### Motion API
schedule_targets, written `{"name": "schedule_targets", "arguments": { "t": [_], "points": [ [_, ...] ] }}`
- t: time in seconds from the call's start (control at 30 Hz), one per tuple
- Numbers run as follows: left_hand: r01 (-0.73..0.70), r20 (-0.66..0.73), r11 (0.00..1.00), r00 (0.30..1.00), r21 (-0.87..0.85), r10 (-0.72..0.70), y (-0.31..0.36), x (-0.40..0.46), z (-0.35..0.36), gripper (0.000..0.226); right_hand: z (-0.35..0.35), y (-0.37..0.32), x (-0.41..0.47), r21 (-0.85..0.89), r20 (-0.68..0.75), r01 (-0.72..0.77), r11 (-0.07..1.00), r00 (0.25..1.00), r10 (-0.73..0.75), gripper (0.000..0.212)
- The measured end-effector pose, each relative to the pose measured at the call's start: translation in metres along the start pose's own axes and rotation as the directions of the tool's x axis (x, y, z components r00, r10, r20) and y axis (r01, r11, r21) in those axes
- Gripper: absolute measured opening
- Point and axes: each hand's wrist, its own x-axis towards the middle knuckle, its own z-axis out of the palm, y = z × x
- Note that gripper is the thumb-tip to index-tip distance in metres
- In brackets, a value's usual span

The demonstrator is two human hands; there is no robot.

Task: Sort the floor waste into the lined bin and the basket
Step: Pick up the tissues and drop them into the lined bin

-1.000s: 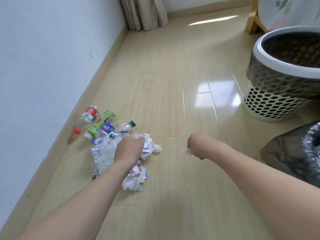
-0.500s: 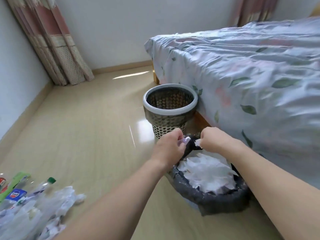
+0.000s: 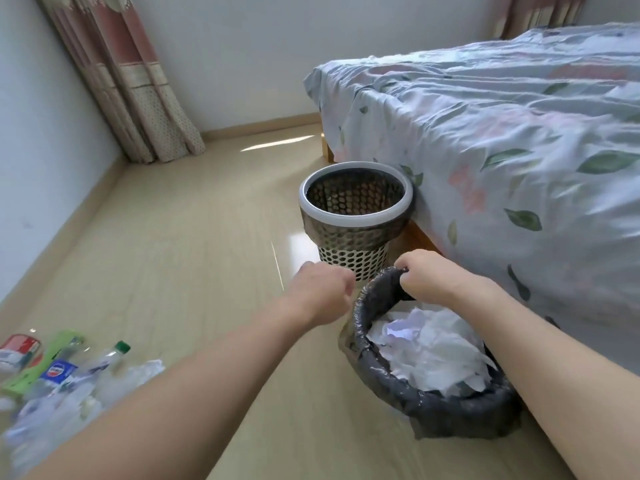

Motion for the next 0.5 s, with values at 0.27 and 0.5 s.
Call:
{"name": "schedule_targets", "arguments": {
  "t": [0.27, 0.5],
  "points": [
    [0.365, 0.037, 0.93, 0.93, 0.037, -0.366, -0.181, -0.129, -0.034, 0.031, 0.096, -0.223, -0.001, -0.053, 0.209, 0.393, 0.918, 0.903, -0.375, 0.048],
    [0.652, 0.251, 0.758, 0.735, -0.011, -0.629, -0.346, -0.297, 0.0, 0.027, 0.231, -0.371, -0.012, 0.031, 0.39, 0.446, 0.895, 0.819, -0.422, 0.045]
  ]
}}
